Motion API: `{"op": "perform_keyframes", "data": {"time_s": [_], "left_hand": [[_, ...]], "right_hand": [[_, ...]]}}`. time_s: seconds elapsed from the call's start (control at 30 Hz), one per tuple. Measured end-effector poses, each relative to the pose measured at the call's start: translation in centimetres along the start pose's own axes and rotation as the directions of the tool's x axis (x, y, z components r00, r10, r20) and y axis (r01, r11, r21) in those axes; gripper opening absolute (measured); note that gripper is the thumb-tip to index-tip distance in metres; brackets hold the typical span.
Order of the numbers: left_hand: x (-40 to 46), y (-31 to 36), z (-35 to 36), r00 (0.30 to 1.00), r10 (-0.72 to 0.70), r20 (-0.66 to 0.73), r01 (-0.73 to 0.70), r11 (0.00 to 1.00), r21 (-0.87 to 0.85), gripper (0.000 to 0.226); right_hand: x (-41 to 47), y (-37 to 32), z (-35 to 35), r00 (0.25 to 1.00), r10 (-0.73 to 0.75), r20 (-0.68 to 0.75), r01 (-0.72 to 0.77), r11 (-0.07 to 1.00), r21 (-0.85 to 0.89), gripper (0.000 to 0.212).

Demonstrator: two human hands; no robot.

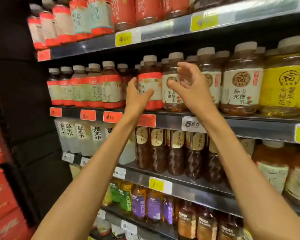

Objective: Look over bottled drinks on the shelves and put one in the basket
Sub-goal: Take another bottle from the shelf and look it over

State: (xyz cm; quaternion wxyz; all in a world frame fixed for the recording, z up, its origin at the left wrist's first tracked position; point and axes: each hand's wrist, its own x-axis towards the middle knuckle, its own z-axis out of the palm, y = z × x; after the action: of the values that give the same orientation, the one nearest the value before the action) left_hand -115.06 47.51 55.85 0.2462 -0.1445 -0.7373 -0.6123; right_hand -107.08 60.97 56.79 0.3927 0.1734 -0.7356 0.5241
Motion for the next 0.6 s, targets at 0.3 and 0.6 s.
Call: {"op": "perform_keyframes", "data": {"time_s": [0.3,0.6], "left_hand": [[3.1,-2.1,0.8,0.990,0.016,0.140,-0.036,0.990,0.137,0.068],[-3.5,-2.0,-2.4,0.989,0.149,0.025,-0.137,0.955,-0.263,0.064]], "right_hand": [[4.3,-0.6,4.7,1.000,-0.025,-0.011,0.024,0.992,-0.125,0.054],[3.4,-0.8,5.2,0.999,-0.014,0.041,0.014,1.000,-0.007,0.049]]}}
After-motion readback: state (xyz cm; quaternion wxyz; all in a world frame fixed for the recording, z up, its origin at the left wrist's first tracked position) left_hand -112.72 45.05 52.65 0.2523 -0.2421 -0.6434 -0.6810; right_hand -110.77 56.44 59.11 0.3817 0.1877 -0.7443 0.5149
